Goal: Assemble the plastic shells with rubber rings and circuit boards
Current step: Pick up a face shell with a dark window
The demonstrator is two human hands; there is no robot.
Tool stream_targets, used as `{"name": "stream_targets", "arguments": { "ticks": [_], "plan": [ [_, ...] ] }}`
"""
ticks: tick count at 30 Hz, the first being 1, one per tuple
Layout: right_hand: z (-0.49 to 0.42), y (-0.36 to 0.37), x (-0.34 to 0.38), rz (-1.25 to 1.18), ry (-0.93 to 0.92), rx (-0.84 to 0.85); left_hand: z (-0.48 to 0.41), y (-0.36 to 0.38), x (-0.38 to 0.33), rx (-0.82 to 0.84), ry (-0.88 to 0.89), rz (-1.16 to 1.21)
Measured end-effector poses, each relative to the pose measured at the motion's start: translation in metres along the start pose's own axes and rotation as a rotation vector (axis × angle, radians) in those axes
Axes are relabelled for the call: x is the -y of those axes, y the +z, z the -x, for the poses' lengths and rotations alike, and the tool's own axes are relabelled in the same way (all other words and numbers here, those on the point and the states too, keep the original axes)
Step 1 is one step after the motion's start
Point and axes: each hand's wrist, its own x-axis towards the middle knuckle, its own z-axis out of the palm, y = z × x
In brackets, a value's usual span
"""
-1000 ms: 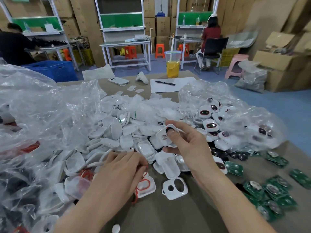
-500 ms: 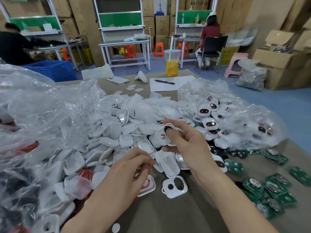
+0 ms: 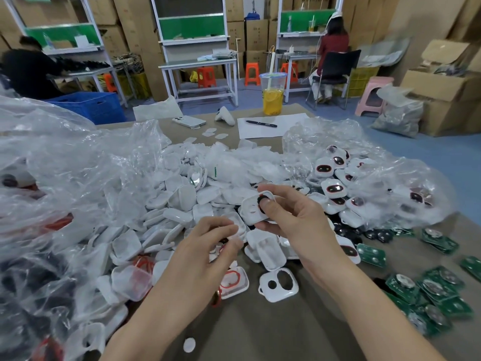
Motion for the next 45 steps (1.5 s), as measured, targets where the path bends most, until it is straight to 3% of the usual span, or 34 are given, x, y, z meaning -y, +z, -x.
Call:
{"name": "stream_targets", "arguments": {
  "ticks": [5, 8, 12, 16, 27, 45],
  "plan": [
    [0.000, 0.000, 0.001, -0.011, 0.013, -0.012, -0.001, 0.001, -0.003, -0.086, -0.012, 0.032],
    [0.000, 0.001, -0.001, -0.042, 0.045, 0.009, -0.002, -0.002, -0.006, -0.186, -0.089, 0.253],
    [0.002, 0.003, -0.003, -0.051, 0.076, 0.058, -0.002, -0.007, -0.010, -0.193, -0.184, 0.556],
    [0.002, 0.003, -0.002, -0.075, 0.081, 0.063, -0.003, -0.009, -0.011, -0.213, -0.196, 0.689],
    [0.002, 0.003, -0.001, -0.088, 0.086, 0.046, 0.000, -0.011, -0.014, -0.164, -0.127, 0.629],
    [0.004, 0.006, -0.002, -0.087, 0.107, 0.052, -0.002, -0.010, -0.011, -0.194, -0.224, 0.696]
  ]
}}
